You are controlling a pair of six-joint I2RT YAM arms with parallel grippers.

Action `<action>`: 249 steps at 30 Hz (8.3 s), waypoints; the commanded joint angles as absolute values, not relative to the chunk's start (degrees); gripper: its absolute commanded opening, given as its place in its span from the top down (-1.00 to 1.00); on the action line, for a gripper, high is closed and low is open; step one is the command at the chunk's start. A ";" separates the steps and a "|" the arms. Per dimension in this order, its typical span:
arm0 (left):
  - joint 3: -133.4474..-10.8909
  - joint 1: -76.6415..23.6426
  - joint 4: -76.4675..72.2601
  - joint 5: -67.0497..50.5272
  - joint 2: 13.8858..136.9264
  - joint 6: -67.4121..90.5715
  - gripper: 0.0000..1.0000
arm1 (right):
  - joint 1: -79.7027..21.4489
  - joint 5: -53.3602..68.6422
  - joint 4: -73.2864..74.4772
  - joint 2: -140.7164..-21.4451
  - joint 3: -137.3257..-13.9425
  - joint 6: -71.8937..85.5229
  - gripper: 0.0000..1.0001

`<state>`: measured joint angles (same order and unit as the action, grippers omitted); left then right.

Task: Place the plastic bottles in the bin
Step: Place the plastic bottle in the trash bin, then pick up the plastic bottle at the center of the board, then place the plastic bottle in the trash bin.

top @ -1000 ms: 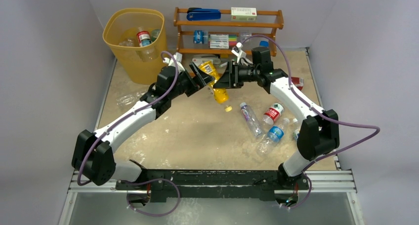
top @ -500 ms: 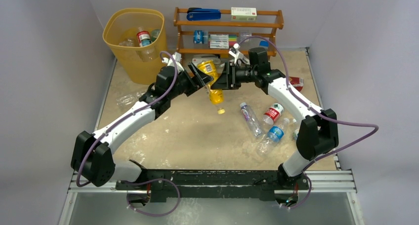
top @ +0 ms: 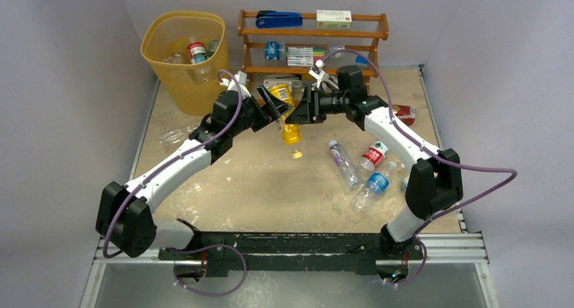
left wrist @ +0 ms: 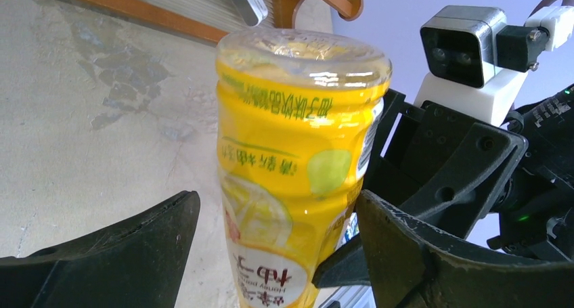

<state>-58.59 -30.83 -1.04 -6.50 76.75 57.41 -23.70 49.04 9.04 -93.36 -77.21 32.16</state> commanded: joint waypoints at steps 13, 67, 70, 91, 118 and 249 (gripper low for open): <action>-60.96 -30.94 -0.15 -3.95 75.12 54.45 -0.03 | -26.21 53.62 6.13 -91.98 -78.67 33.07 -0.17; -113.64 14.04 -0.95 -7.37 106.07 49.95 -0.65 | -26.19 50.54 11.74 -85.11 -70.84 29.27 -0.84; -114.06 14.07 0.17 -8.47 105.63 49.29 -0.72 | -26.14 50.35 11.21 -85.65 -70.93 29.23 -0.84; -101.72 24.75 13.23 -10.22 87.73 56.89 -0.74 | -26.19 50.82 9.72 -85.61 -70.08 29.16 -0.85; -71.00 27.06 25.07 -9.30 89.29 74.43 -0.76 | -26.18 53.07 5.29 -85.88 -65.57 29.76 -0.85; -117.95 15.37 12.28 -21.57 108.79 61.66 -0.36 | -26.67 49.90 5.72 -78.49 -59.92 32.17 -0.83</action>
<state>-113.23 15.59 8.49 -18.63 107.11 65.01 -26.35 49.95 6.92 -79.37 -60.47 32.03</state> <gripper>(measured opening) 0.659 0.914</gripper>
